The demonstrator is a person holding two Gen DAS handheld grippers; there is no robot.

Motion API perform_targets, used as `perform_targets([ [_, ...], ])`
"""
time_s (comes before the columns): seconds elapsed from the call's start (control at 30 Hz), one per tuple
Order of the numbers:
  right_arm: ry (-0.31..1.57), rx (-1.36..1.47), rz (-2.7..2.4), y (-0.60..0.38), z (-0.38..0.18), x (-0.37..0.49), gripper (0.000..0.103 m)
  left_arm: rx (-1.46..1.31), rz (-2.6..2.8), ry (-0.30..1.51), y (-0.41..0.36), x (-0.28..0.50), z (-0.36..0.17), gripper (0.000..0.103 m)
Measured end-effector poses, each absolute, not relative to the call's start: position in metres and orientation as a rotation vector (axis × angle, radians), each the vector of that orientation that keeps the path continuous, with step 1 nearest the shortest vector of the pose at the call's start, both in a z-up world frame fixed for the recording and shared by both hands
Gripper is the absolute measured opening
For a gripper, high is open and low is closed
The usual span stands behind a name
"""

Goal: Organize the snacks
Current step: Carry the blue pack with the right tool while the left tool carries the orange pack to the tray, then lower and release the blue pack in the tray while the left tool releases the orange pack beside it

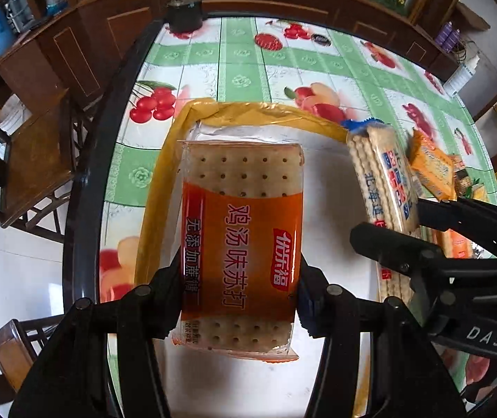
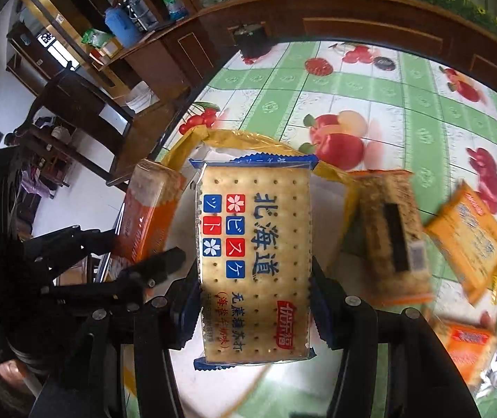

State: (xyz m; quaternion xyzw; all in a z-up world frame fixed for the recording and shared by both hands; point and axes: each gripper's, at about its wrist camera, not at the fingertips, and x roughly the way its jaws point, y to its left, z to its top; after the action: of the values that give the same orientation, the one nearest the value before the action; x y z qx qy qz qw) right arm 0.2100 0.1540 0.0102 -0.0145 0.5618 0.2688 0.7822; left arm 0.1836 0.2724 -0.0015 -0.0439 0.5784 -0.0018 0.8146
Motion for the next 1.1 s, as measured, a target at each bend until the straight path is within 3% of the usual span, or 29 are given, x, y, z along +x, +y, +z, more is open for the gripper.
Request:
perform_targets([
  [0.4, 1.233, -0.053, 0.523, 0.176, -0.016, 0.244, 0.056, 0.017, 0.031, 1.272, 0.267, 0.214, -0.030, 0.053],
  [0.73, 1.159, -0.106, 0.540, 0.183, -0.005, 0.241, 0.063, 0.104, 0.108, 1.248, 0.265, 0.210, -0.020, 0.053],
  [1.1, 1.122, -0.116, 0.512, 0.167, 0.017, 0.230, 0.063, 0.012, 0.064, 1.251, 0.262, 0.204, -0.011, 0.053],
])
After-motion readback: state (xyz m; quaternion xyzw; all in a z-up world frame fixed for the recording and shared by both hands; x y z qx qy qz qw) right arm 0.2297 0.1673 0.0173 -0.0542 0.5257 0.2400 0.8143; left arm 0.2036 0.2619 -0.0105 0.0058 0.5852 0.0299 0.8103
